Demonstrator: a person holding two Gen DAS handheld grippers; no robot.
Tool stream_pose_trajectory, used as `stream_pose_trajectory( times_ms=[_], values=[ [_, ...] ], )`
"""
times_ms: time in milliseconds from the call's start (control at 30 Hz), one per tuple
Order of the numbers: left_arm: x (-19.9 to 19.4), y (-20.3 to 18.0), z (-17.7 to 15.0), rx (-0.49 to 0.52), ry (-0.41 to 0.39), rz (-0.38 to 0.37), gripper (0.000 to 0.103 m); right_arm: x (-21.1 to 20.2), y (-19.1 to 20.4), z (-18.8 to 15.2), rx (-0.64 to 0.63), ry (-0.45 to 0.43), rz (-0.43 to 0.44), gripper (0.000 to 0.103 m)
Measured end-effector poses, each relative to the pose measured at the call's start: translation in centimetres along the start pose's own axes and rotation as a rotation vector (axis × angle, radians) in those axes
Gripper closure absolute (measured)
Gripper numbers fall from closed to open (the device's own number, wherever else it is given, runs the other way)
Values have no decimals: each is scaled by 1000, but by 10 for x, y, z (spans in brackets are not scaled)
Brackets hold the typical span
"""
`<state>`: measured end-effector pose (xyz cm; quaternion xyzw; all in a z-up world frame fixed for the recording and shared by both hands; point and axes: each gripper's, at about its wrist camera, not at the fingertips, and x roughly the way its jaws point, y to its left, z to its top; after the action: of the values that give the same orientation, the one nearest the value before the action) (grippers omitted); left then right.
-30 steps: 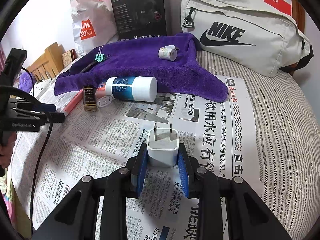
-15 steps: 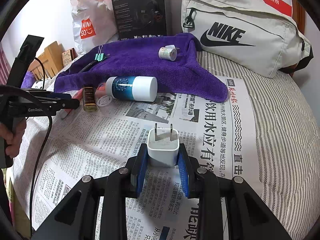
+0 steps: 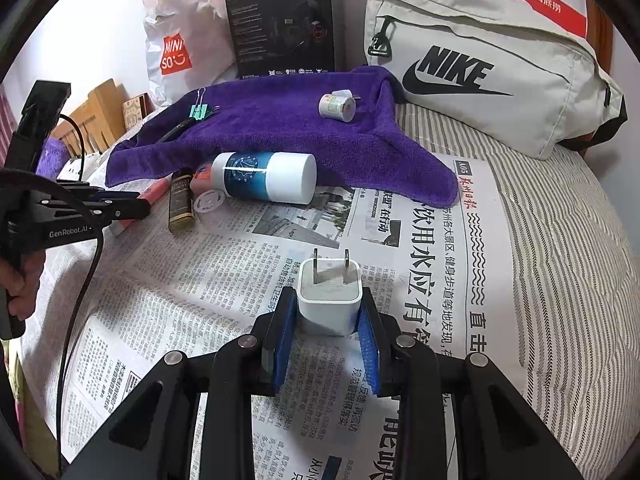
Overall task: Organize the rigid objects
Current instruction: 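Move the left gripper to the pink highlighter and grasp it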
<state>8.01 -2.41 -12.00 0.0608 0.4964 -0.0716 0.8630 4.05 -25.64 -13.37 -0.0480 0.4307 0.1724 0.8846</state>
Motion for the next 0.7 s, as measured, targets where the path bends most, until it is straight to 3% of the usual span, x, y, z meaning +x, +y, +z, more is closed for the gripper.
stream_pose_trajectory(
  times_ms=[333,467,700],
  values=[
    [-2,3,-2,-14,15,0,87,3,2,4,-6,4,-6,73],
    [-3,11,-2,-38,26,-48,87,2,0,5,3,10,12,76],
    [-10,28,-11,-89,25,-58,87,0,-1,10,-5,29,18,76]
  ],
)
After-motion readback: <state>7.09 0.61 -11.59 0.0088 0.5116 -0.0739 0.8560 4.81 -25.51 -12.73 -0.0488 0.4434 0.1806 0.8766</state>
